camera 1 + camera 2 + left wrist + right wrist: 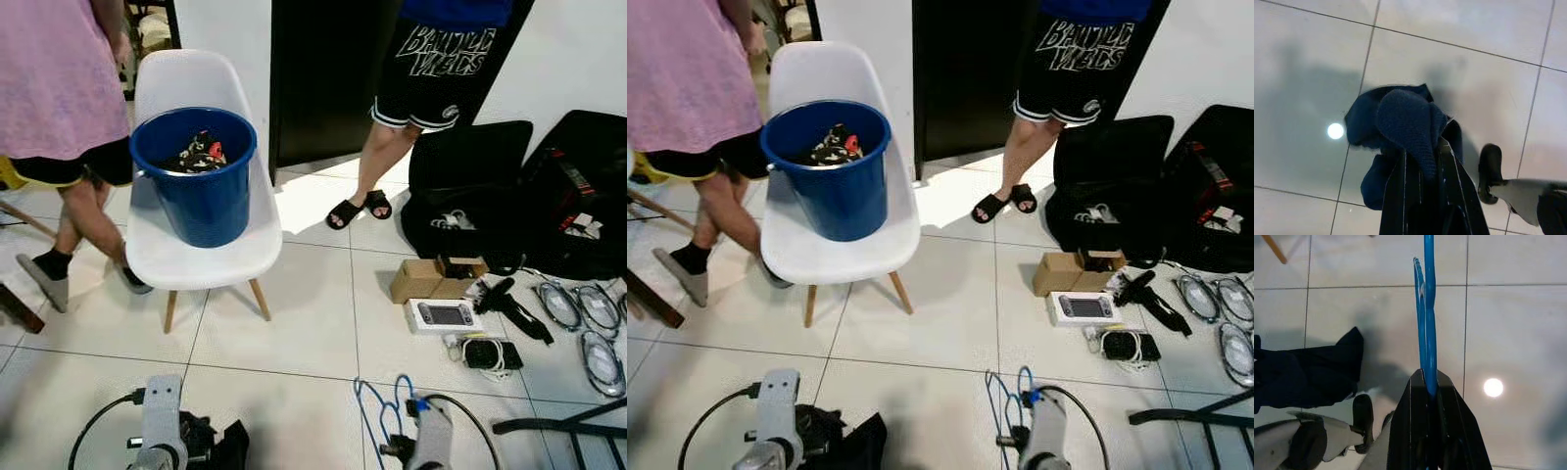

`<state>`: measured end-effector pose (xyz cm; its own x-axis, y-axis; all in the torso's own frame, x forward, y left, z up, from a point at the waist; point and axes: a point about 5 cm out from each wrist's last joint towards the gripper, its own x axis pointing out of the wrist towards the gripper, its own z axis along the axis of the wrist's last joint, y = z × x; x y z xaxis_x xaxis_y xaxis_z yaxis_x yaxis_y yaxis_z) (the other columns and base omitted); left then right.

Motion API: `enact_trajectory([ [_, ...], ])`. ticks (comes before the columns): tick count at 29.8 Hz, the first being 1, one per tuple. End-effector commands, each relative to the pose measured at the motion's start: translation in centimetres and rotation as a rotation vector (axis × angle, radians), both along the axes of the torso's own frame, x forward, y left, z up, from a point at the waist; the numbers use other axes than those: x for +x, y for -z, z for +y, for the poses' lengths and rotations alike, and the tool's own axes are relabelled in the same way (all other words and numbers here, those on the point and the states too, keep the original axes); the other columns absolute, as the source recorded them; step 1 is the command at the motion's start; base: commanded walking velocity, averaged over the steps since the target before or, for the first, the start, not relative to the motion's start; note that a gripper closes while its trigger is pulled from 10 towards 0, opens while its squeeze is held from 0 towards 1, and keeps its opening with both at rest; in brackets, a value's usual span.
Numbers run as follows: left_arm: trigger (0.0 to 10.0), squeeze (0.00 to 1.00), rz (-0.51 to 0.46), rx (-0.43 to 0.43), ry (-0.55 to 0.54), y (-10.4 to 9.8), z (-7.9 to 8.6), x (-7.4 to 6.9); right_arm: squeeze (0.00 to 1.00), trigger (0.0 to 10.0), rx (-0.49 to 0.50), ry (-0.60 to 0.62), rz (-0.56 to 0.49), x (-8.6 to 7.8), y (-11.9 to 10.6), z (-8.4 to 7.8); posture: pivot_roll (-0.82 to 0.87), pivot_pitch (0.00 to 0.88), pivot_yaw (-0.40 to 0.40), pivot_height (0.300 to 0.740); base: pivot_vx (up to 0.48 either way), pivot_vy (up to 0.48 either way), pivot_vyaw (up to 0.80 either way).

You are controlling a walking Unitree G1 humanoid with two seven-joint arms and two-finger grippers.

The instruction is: Hang hanger

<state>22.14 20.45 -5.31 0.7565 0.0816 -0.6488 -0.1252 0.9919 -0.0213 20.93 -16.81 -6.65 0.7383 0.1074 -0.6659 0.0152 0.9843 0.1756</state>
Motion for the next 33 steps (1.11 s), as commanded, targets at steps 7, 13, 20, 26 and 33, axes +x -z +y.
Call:
enact_trajectory([
  [7, 10.0, 0.0, 0.016, 0.007, 0.039, 0.1, -0.4, 0.3, 0.0, 10.0, -0.061, -0.022, 0.135, -2.6, 1.8, 1.4, 0.04, 0.122, -0.08, 0.74, 0.0, 0.0, 0.0],
  [13, 10.0, 0.0, 0.023, 0.001, 0.068, 0.1, -0.8, 0.6, 0.0, 10.0, -0.077, -0.029, 0.175, -2.9, 2.1, 2.7, 0.04, 0.114, -0.076, 0.74, 0.0, 0.0, 0.0],
  [20, 10.0, 0.0, 0.042, -0.017, 0.095, 0.5, -1.0, 0.1, 0.0, 10.0, -0.109, -0.032, 0.192, -3.1, 2.2, 2.6, 0.02, 0.134, -0.068, 0.74, 0.0, 0.0, 0.0],
  [26, 10.0, 0.0, 0.052, -0.007, 0.101, 1.0, -1.1, -0.9, 0.0, 10.0, -0.135, -0.018, 0.164, -2.6, 1.8, 0.0, 0.02, 0.173, -0.071, 0.74, 0.0, 0.0, 0.0],
  [33, 10.0, 0.0, 0.079, -0.017, 0.107, 2.3, -2.1, -3.1, 0.0, 10.0, -0.143, -0.018, 0.159, -3.0, 1.9, 0.0, 0.03, 0.195, -0.074, 0.74, 0.0, 0.0, 0.0],
])
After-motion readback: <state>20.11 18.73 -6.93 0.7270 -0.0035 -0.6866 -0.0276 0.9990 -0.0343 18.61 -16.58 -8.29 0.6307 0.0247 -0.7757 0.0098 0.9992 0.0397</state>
